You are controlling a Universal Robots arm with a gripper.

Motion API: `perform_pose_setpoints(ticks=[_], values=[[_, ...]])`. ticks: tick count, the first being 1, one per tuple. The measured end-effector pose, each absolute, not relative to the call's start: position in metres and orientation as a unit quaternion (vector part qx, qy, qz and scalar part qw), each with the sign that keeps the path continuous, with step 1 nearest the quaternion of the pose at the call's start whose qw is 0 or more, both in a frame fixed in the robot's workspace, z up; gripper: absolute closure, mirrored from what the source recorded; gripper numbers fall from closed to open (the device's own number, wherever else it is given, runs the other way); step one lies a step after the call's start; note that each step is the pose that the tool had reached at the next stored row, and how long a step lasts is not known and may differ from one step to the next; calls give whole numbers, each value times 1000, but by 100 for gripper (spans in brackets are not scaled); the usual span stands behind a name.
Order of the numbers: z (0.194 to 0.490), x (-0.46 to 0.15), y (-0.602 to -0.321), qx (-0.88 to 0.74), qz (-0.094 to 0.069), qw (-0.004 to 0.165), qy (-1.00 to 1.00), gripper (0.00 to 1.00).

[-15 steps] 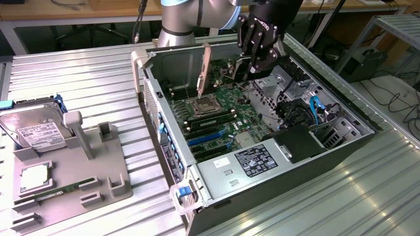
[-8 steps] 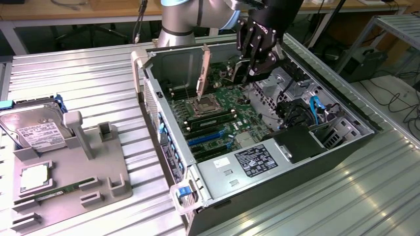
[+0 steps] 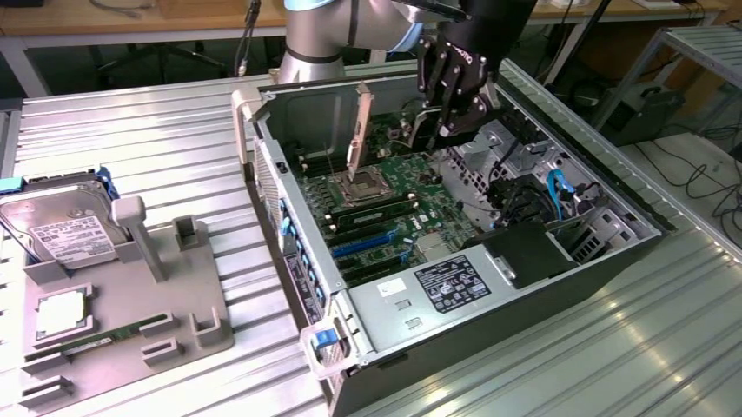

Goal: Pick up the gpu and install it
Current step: 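Insert the gpu into the slot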

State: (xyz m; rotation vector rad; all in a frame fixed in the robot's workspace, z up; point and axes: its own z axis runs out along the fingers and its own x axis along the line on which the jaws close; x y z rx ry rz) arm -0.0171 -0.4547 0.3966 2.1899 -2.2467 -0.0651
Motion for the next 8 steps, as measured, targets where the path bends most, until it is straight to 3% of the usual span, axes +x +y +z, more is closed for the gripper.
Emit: perform_pose_setpoints(ticks=[8], values=[[393, -17, -455, 698, -21, 2, -716, 72]])
